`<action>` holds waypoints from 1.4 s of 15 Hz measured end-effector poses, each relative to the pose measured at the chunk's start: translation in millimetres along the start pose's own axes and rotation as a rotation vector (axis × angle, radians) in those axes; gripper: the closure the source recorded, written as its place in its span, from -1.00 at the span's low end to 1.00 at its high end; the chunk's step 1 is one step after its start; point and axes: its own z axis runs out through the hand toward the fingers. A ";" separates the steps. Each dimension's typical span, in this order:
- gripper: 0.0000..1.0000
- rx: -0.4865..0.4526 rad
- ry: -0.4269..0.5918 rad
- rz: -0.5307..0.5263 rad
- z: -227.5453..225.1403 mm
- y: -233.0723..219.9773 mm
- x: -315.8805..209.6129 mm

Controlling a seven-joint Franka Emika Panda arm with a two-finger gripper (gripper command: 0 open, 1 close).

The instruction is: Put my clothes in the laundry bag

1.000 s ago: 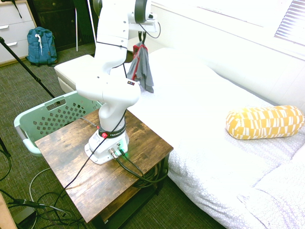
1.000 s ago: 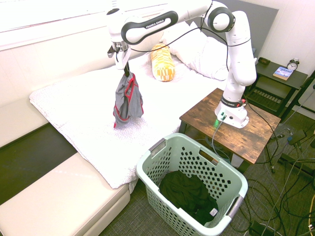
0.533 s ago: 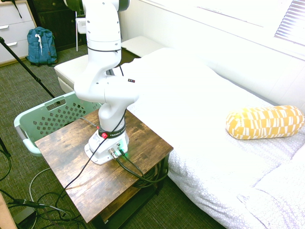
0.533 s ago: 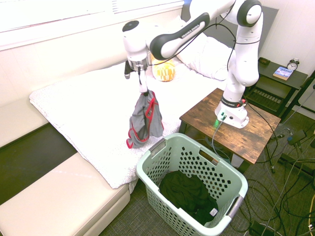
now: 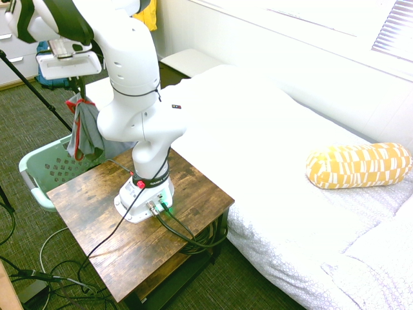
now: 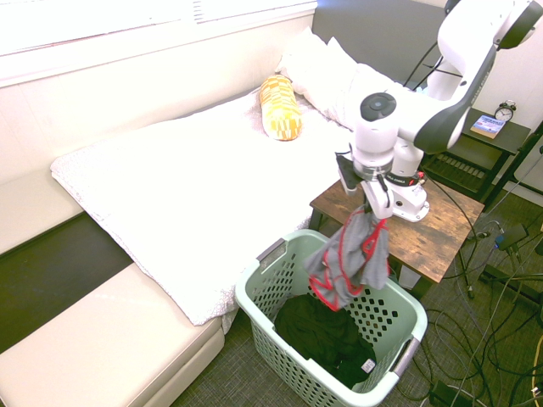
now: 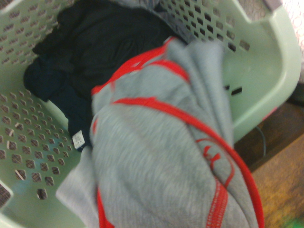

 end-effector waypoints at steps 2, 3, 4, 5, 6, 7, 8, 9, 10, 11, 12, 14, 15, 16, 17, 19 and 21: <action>1.00 0.000 0.007 0.016 27.7 25.8 -1.0; 1.00 -0.001 0.011 0.020 33.9 32.7 0.3; 1.00 -0.001 0.013 0.021 36.1 36.0 1.1; 1.00 0.000 0.012 0.021 36.5 36.7 1.3; 1.00 0.001 0.011 0.022 36.6 36.6 1.4; 1.00 0.001 0.009 0.023 36.6 36.4 1.7; -1.00 0.000 0.008 0.024 36.9 36.1 2.0; -1.00 -0.005 0.003 0.024 38.1 35.2 2.6; -1.00 -0.010 -0.003 0.025 39.5 34.0 3.5; -1.00 -0.015 -0.009 0.026 40.6 32.5 4.5; -1.00 -0.019 -0.014 0.025 41.5 31.2 4.8; -1.00 -0.022 -0.020 0.025 41.7 29.4 5.2; -1.00 -0.022 -0.021 0.025 41.7 28.9 5.5; -1.00 -0.021 -0.022 0.025 41.1 28.2 5.5; -1.00 -0.020 -0.023 0.025 40.3 27.6 5.9; -1.00 -0.016 -0.028 0.030 38.2 26.1 9.5; -1.00 0.005 -0.028 0.052 30.8 23.9 26.9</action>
